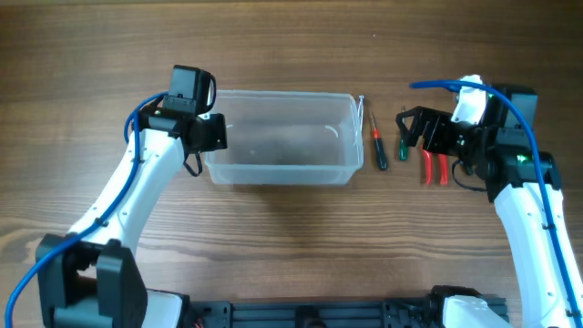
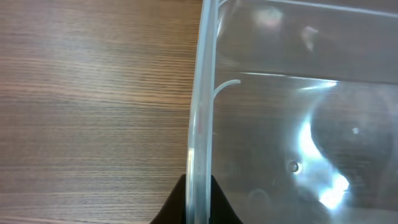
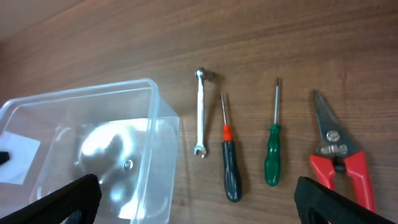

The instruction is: Pack container

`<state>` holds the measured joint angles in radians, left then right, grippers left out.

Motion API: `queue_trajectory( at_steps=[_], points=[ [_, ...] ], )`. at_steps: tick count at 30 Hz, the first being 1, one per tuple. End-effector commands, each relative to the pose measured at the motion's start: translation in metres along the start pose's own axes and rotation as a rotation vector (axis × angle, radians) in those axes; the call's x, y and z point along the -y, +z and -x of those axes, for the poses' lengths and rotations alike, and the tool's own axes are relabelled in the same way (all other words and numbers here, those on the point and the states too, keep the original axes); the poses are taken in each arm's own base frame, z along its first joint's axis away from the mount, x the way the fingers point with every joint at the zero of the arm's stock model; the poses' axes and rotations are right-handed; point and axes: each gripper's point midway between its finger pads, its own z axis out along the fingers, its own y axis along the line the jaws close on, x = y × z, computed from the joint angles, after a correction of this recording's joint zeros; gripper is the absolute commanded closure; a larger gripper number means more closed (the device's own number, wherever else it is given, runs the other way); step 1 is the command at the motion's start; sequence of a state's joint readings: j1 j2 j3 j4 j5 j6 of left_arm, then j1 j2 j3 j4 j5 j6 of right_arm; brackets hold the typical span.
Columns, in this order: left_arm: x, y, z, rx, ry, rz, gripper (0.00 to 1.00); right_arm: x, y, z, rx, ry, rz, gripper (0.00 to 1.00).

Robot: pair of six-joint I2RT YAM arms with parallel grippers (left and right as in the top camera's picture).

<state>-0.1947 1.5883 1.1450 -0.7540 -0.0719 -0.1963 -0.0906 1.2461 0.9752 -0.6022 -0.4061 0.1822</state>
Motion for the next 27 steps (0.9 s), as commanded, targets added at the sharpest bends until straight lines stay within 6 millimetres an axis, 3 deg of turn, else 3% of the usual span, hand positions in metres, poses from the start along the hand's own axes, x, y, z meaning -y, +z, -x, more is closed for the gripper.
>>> queue_trajectory(
  at_steps=[1, 4, 6, 8, 11, 13, 14, 16, 17, 18, 19, 22, 27],
  points=[
    [-0.008, 0.019, -0.006, -0.041, -0.042, 0.063, 0.91, 0.002, -0.002, 0.012, 0.037, -0.01, -0.022, 0.0],
    [-0.007, 0.023, -0.006, -0.042, -0.042, 0.063, 0.62, 0.009, -0.002, 0.017, 0.056, -0.014, -0.061, 0.0],
    [-0.005, 0.02, -0.003, -0.032, -0.043, 0.049, 0.49, 0.01, -0.003, 0.018, 0.062, -0.016, -0.069, 0.0],
    [0.0, 0.012, 0.0, -0.028, -0.044, 0.023, 0.47, 0.015, -0.004, 0.019, 0.066, -0.005, -0.082, 0.0],
    [0.004, -0.023, 0.025, 0.05, -0.051, 0.0, 0.45, 0.059, -0.018, 0.024, 0.095, 0.081, -0.193, 0.0],
    [0.005, -0.068, 0.054, 0.16, -0.055, -0.016, 0.38, 0.113, -0.044, 0.026, 0.128, 0.134, -0.318, 0.0],
    [-0.004, -0.1, 0.072, 0.252, -0.07, 0.024, 0.27, 0.129, -0.052, 0.024, 0.132, 0.149, -0.364, 0.01],
    [-0.037, -0.134, 0.085, 0.37, -0.124, 0.139, 0.06, 0.156, -0.065, 0.016, 0.127, 0.203, -0.466, 0.09],
    [-0.058, -0.145, 0.087, 0.406, -0.162, 0.212, 0.0, 0.16, -0.065, 0.014, 0.117, 0.21, -0.485, 0.16],
    [-0.079, -0.153, 0.088, 0.427, -0.201, 0.27, 0.0, 0.163, -0.059, 0.006, 0.078, 0.225, -0.489, 0.23],
    [-0.098, -0.158, 0.088, 0.436, -0.244, 0.305, 0.0, 0.168, -0.053, -0.006, 0.023, 0.237, -0.498, 0.23],
    [-0.131, -0.159, 0.085, 0.427, -0.318, 0.355, 0.0, 0.19, -0.037, -0.041, -0.142, 0.284, -0.568, 0.18],
    [-0.143, -0.159, 0.084, 0.423, -0.344, 0.373, 0.0, 0.202, 0.007, -0.08, -0.34, 0.309, -0.507, 0.26]
  ],
)
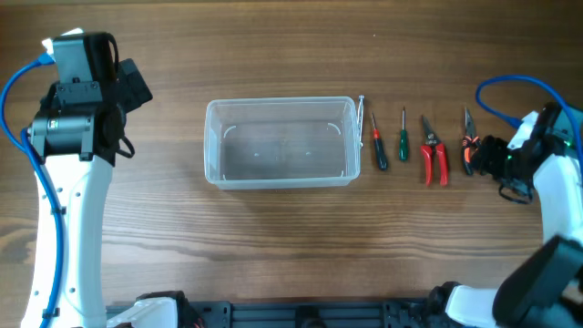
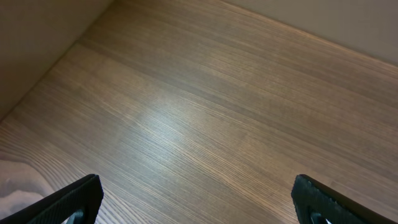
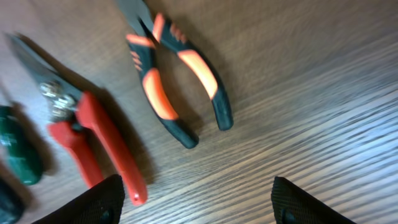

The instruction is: Pack container

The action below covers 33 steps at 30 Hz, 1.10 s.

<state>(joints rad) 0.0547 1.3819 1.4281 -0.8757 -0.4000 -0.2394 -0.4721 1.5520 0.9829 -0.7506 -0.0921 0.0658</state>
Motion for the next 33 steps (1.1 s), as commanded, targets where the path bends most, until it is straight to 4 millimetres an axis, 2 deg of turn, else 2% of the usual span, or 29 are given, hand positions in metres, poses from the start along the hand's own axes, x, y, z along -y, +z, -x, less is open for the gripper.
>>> queue_trajectory(
  at_steps=[1, 4, 6, 8, 9, 13, 17, 20, 22, 24, 25, 26, 27, 29, 30, 31, 32, 33],
  points=[
    [-0.004, 0.002, 0.001, 0.001, -0.002, 0.023, 0.0, -0.004, 0.019, -0.004, -0.058, -0.052, -0.001, 0.25],
    [-0.004, 0.002, 0.001, 0.001, -0.002, 0.023, 0.0, -0.008, 0.021, 0.007, -0.013, -0.084, 0.016, 0.25],
    [-0.004, 0.002, 0.001, 0.001, -0.002, 0.023, 0.0, -0.026, 0.02, 0.023, 0.061, -0.196, 0.103, 0.3],
    [-0.004, 0.002, 0.0, 0.001, -0.002, 0.024, 0.0, -0.025, 0.02, 0.032, 0.093, -0.215, 0.081, 0.33],
    [-0.004, 0.002, 0.001, 0.001, -0.002, 0.024, 0.0, -0.026, 0.021, 0.031, 0.089, -0.218, 0.084, 0.39],
    [-0.004, 0.002, 0.001, 0.001, -0.002, 0.024, 0.0, -0.04, 0.033, 0.035, 0.098, -0.26, 0.094, 0.39],
    [-0.004, 0.002, 0.001, 0.001, -0.002, 0.023, 0.0, -0.036, 0.061, 0.024, 0.025, -0.259, 0.068, 0.41],
    [-0.004, 0.002, 0.0, 0.001, -0.002, 0.024, 0.0, -0.025, 0.073, 0.021, -0.001, -0.203, 0.007, 0.58],
    [-0.004, 0.002, 0.001, 0.001, -0.002, 0.023, 0.0, -0.025, 0.073, 0.023, 0.007, -0.204, 0.009, 0.59],
    [-0.004, 0.002, 0.001, 0.001, -0.002, 0.024, 0.0, -0.025, 0.073, 0.024, 0.011, -0.204, 0.009, 0.68],
    [-0.004, 0.002, 0.001, 0.001, -0.002, 0.024, 0.0, -0.025, 0.073, 0.024, 0.01, -0.203, 0.01, 0.8],
    [-0.004, 0.002, 0.001, 0.001, -0.002, 0.023, 0.0, -0.025, 0.073, 0.023, 0.008, -0.196, 0.009, 0.96],
    [-0.004, 0.002, 0.001, 0.001, -0.002, 0.023, 0.0, -0.025, 0.073, 0.022, 0.003, -0.184, 0.009, 0.96],
    [-0.004, 0.002, 0.001, 0.001, -0.002, 0.023, 0.0, -0.026, 0.067, 0.025, 0.007, -0.17, 0.009, 0.96],
    [-0.004, 0.002, 0.001, 0.001, -0.002, 0.023, 0.0, -0.028, 0.057, 0.032, 0.017, -0.172, 0.01, 0.96],
    [-0.004, 0.002, 0.001, 0.001, -0.002, 0.023, 0.0, -0.031, 0.041, 0.043, 0.04, -0.175, 0.012, 0.96],
    [-0.004, 0.002, 0.001, 0.001, -0.002, 0.023, 0.0, -0.039, 0.015, 0.06, 0.083, -0.18, 0.031, 0.96],
    [-0.004, 0.002, 0.001, 0.001, -0.002, 0.024, 0.0, -0.047, -0.003, 0.069, 0.111, -0.19, 0.057, 0.96]
  ],
)
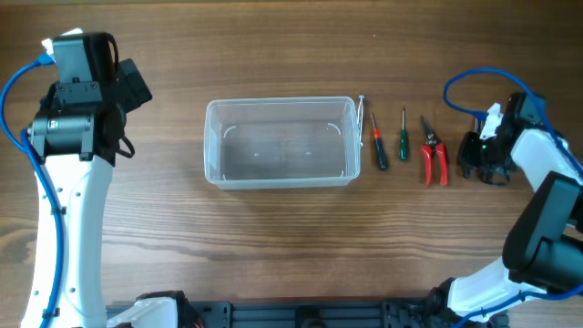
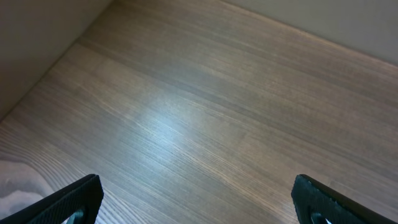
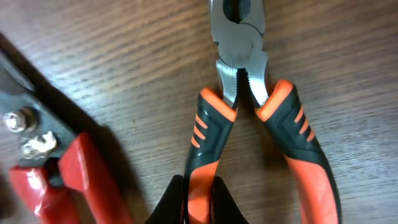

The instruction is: Pack container

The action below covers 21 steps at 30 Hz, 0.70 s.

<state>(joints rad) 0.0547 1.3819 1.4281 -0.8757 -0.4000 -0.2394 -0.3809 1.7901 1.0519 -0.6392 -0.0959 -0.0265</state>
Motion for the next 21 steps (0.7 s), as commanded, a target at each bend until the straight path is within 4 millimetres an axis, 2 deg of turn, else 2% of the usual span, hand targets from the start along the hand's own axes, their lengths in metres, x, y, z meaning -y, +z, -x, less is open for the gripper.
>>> queue_trajectory(
  at_steps=[1, 2, 4, 5, 6, 7, 8, 9, 10, 11, 13, 14, 15, 16, 18, 20, 21],
  points=[
    [-0.004, 0.002, 0.0, 0.001, -0.002, 0.024, 0.0, -0.03, -0.101, 0.071, 0.246, -0.058, 0.076, 0.96],
    [-0.004, 0.002, 0.001, 0.001, -0.002, 0.023, 0.0, -0.056, -0.138, 0.081, 0.31, -0.135, 0.143, 0.96],
    [-0.004, 0.002, 0.001, 0.001, -0.002, 0.023, 0.0, -0.123, -0.207, 0.084, 0.442, -0.348, 0.245, 0.96],
    [-0.004, 0.002, 0.001, 0.001, -0.002, 0.024, 0.0, -0.148, -0.226, 0.078, 0.479, -0.427, 0.27, 0.96],
    [-0.004, 0.002, 0.001, 0.001, -0.002, 0.024, 0.0, -0.18, -0.245, 0.068, 0.521, -0.536, 0.307, 0.96],
    [-0.004, 0.002, 0.001, 0.001, -0.002, 0.023, 0.0, -0.239, -0.263, 0.037, 0.56, -0.754, 0.381, 0.96],
    [-0.004, 0.002, 0.001, 0.001, -0.002, 0.023, 0.0, -0.283, -0.266, 0.003, 0.551, -0.932, 0.437, 0.96],
    [-0.004, 0.002, 0.001, 0.001, -0.002, 0.023, 0.0, -0.313, -0.262, -0.025, 0.528, -1.064, 0.478, 0.96],
    [-0.004, 0.002, 0.001, 0.001, -0.002, 0.023, 0.0, -0.346, -0.251, -0.059, 0.489, -1.227, 0.519, 0.96],
    [-0.004, 0.002, 0.001, 0.001, -0.002, 0.024, 0.0, -0.369, -0.235, -0.086, 0.45, -1.383, 0.537, 0.96],
    [-0.004, 0.002, 0.001, 0.001, -0.002, 0.023, 0.0, -0.392, -0.197, -0.114, 0.375, -1.582, 0.54, 0.96],
    [-0.004, 0.002, 0.001, 0.001, -0.002, 0.024, 0.0, -0.399, -0.169, -0.126, 0.316, -1.678, 0.534, 0.96],
    [-0.004, 0.002, 0.001, 0.001, -0.002, 0.024, 0.0, -0.402, -0.137, -0.135, 0.254, -1.791, 0.518, 0.96],
    [-0.004, 0.002, 0.0, 0.001, -0.002, 0.024, 0.0, -0.401, -0.114, -0.136, 0.215, -1.856, 0.488, 0.96],
    [-0.004, 0.002, 0.001, 0.001, -0.002, 0.023, 0.0, -0.395, -0.065, -0.128, 0.139, -1.899, 0.387, 0.96],
    [-0.004, 0.002, 0.001, 0.001, -0.002, 0.023, 0.0, -0.394, -0.029, -0.121, 0.102, -1.891, 0.345, 0.96],
    [-0.004, 0.002, 0.001, 0.001, -0.002, 0.023, 0.0, -0.396, -0.021, -0.12, 0.105, -1.889, 0.345, 0.96]
  ],
)
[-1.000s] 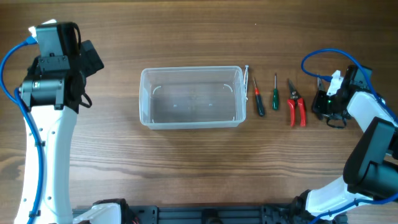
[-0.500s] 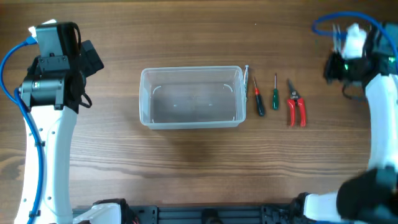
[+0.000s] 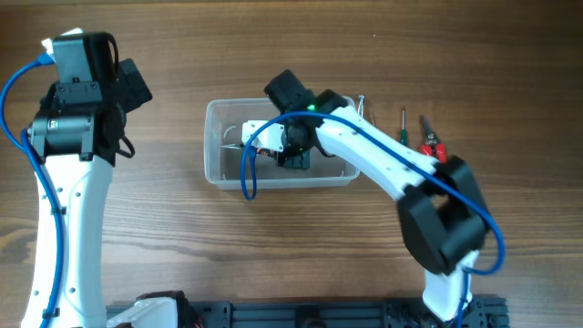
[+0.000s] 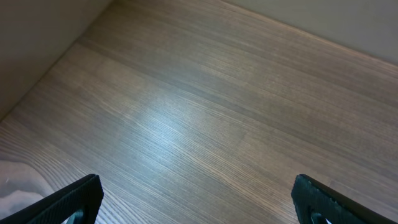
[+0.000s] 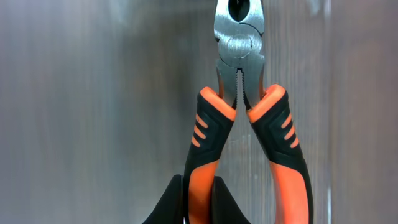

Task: Pack container
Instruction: 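Grasp the orange-black pliers with the right gripper and drop them in the container, then grasp the red-handled shears with the right gripper and place them in the container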

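The clear plastic container (image 3: 219, 169) stands at the table's middle. My right gripper (image 5: 198, 208) reaches down into it, shut on one handle of the orange-and-black pliers (image 5: 239, 124), whose steel nose points away over the container floor. In the overhead view the right gripper (image 3: 293, 155) sits inside the container's right half and hides the pliers. My left gripper (image 4: 199, 199) stands open far to the left over bare wood. To the right of the container lie a green screwdriver (image 3: 403, 137) and red-handled snips (image 3: 430, 143), partly covered by the right arm.
A small wrench (image 3: 362, 107) rests against the container's right wall. The right arm's blue cable (image 3: 246, 178) loops over the container's front wall. Bare wooden table (image 3: 273, 246) spreads in front.
My right gripper, shut on the pliers at the table's right end, is now inside the container with the pliers held over its floor. The left arm has not moved.
My left gripper was shut on the container's left rim while the right hovered open over the tools. Then the left stood open far left, the right near the pliers. The right shut on a pliers handle, and now holds the pliers inside the container.
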`<state>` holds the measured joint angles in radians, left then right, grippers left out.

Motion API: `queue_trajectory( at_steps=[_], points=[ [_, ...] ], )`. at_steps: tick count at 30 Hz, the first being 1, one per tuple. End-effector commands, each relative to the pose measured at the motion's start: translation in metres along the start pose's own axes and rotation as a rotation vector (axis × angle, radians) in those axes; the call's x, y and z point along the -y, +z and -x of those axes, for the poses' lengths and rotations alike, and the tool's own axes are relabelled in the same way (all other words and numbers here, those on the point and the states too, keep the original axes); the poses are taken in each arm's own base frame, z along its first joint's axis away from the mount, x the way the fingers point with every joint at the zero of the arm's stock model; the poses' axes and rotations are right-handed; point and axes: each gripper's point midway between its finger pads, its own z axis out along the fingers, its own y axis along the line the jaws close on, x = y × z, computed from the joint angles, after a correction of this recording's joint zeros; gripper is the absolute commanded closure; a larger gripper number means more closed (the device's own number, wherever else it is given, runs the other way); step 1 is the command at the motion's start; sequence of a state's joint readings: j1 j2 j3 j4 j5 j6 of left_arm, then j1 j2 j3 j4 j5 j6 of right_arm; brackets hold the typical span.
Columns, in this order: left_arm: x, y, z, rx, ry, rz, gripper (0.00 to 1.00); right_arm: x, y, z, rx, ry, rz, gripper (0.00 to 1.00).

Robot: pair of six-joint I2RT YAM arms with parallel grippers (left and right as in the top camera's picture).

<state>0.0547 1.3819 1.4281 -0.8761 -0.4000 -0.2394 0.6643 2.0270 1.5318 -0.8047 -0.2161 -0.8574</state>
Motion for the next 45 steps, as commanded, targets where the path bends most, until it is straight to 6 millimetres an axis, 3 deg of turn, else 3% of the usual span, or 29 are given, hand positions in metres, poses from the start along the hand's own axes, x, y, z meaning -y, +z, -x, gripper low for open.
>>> queue_trajectory(
  at_steps=[1, 3, 5, 7, 8, 10, 11, 12, 13, 15, 16, 17, 19, 20, 21, 23, 24, 25, 28, 31, 33, 37, 40, 45],
  points=[
    [-0.004, 0.002, 0.001, 0.001, -0.002, 0.023, 0.0, 0.018, 0.019, -0.006, -0.017, -0.053, -0.047, 0.96],
    [-0.004, 0.002, 0.001, 0.001, -0.002, 0.023, 0.0, 0.027, 0.021, 0.0, 0.008, -0.059, -0.079, 0.96],
    [-0.004, 0.002, 0.001, 0.001, -0.002, 0.024, 0.0, 0.05, 0.014, 0.009, 0.029, 0.012, -0.183, 0.62],
    [-0.004, 0.002, 0.001, 0.001, -0.002, 0.023, 0.0, 0.067, -0.007, 0.01, 0.003, 0.092, -0.273, 0.5],
    [-0.004, 0.002, 0.001, 0.001, -0.002, 0.023, 0.0, 0.075, -0.032, 0.007, -0.035, 0.15, -0.334, 0.45],
    [-0.004, 0.002, 0.001, 0.001, -0.002, 0.023, 0.0, 0.093, -0.107, 0.002, -0.044, 0.319, -0.494, 0.3],
    [-0.004, 0.002, 0.001, 0.001, -0.002, 0.023, 0.0, 0.1, -0.16, -0.003, 0.018, 0.431, -0.593, 0.22],
    [-0.004, 0.002, 0.001, 0.001, -0.002, 0.023, 0.0, 0.104, -0.195, -0.011, 0.07, 0.518, -0.655, 0.14],
    [-0.004, 0.002, 0.001, 0.001, -0.002, 0.023, 0.0, 0.107, -0.229, -0.025, 0.127, 0.621, -0.709, 0.11],
    [-0.004, 0.002, 0.001, 0.001, -0.002, 0.023, 0.0, 0.111, -0.309, -0.1, 0.22, 0.957, -0.844, 0.07],
    [-0.004, 0.002, 0.001, 0.001, -0.002, 0.024, 0.0, 0.11, -0.327, -0.133, 0.226, 1.087, -0.882, 0.06],
    [-0.004, 0.002, 0.001, 0.001, -0.002, 0.023, 0.0, 0.106, -0.34, -0.186, 0.216, 1.279, -0.897, 0.06],
    [-0.004, 0.002, 0.001, 0.001, -0.002, 0.024, 0.0, 0.095, -0.324, -0.261, 0.199, 1.548, -0.794, 0.07],
    [-0.004, 0.002, 0.001, 0.001, -0.002, 0.023, 0.0, 0.09, -0.308, -0.283, 0.19, 1.63, -0.733, 0.08],
    [-0.004, 0.002, 0.001, 0.001, -0.002, 0.024, 0.0, 0.084, -0.28, -0.307, 0.165, 1.711, -0.642, 0.09],
    [-0.004, 0.002, 0.001, 0.001, -0.002, 0.023, 0.0, 0.073, -0.237, -0.335, 0.101, 1.797, -0.536, 0.13],
    [-0.004, 0.002, 0.001, 0.001, -0.002, 0.023, 0.0, 0.057, -0.19, -0.352, 0.002, 1.854, -0.421, 0.2],
    [-0.004, 0.002, 0.001, 0.001, -0.002, 0.023, 0.0, 0.049, -0.166, -0.357, -0.054, 1.87, -0.356, 0.22],
    [-0.004, 0.002, 0.001, 0.001, -0.002, 0.023, 0.0, 0.038, -0.126, -0.362, -0.156, 1.829, -0.233, 0.28],
    [-0.004, 0.002, 0.001, 0.001, -0.002, 0.024, 0.0, 0.034, -0.106, -0.365, -0.204, 1.806, -0.184, 0.28],
    [-0.004, 0.002, 0.001, 0.001, -0.002, 0.023, 0.0, 0.031, -0.103, -0.364, -0.212, 1.798, -0.161, 0.32],
    [-0.004, 0.002, 0.001, 0.001, -0.002, 0.024, 0.0, 0.017, -0.099, -0.335, -0.181, 1.724, -0.008, 0.37],
    [-0.004, 0.002, 0.001, 0.001, -0.002, 0.024, 0.0, 0.017, -0.089, -0.309, -0.215, 1.677, 0.003, 0.29],
    [-0.004, 0.002, 0.001, 0.001, -0.002, 0.024, 0.0, 0.027, -0.084, -0.305, -0.247, 1.695, -0.082, 0.28]
  ],
)
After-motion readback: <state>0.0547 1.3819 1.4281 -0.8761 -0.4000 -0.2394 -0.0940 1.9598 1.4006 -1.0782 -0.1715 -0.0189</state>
